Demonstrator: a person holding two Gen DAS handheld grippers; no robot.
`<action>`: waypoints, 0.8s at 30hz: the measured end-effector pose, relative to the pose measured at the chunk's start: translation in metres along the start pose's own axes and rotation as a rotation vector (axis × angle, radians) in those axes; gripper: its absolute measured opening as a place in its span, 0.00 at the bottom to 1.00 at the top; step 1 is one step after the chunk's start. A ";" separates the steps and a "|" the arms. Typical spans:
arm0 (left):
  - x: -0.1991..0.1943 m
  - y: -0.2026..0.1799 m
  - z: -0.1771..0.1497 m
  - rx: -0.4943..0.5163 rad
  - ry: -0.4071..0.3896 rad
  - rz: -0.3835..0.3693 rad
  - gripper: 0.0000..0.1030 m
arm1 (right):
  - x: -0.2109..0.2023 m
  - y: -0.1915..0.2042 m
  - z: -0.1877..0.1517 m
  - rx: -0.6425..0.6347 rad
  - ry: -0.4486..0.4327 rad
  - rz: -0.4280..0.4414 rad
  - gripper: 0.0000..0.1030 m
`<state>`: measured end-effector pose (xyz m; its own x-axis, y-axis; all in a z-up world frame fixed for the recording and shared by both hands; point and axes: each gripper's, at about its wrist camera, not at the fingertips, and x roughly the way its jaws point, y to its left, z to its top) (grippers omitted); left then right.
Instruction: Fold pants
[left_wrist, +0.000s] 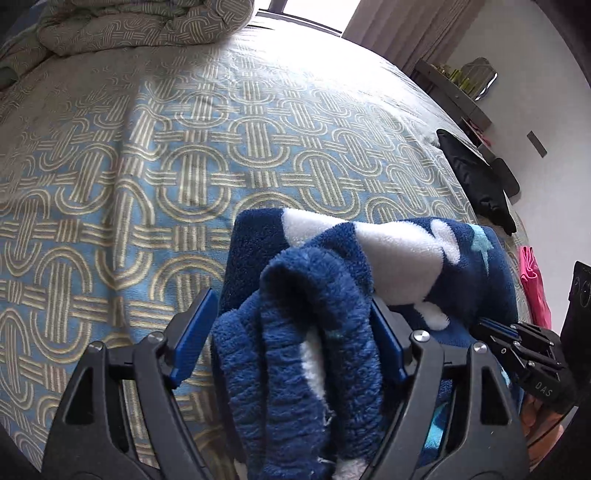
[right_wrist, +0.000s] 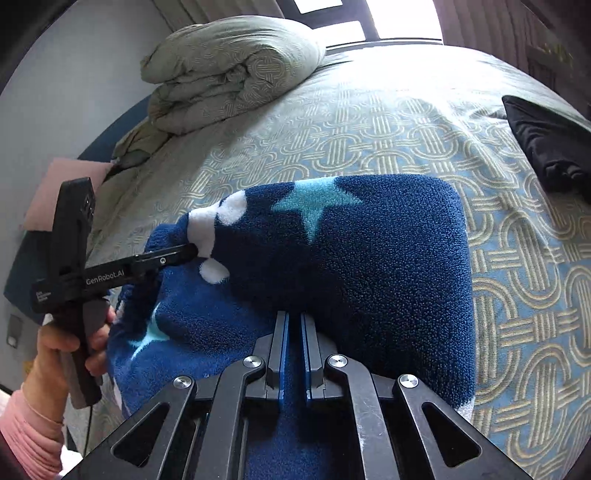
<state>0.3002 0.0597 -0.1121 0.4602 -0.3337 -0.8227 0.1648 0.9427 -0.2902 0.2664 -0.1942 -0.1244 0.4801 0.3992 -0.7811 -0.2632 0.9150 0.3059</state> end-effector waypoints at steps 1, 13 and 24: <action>-0.008 -0.004 -0.001 0.015 -0.016 0.009 0.76 | -0.004 0.003 0.000 -0.013 0.001 -0.009 0.07; -0.022 0.016 -0.027 -0.011 0.043 -0.012 0.82 | -0.082 -0.040 -0.030 0.149 -0.116 -0.048 0.85; -0.010 0.003 -0.037 0.022 0.078 0.020 0.90 | -0.059 -0.061 -0.047 0.263 0.003 -0.013 0.85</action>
<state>0.2640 0.0660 -0.1230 0.3941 -0.3129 -0.8642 0.1755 0.9486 -0.2634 0.2148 -0.2760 -0.1230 0.4792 0.3873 -0.7877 -0.0300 0.9041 0.4263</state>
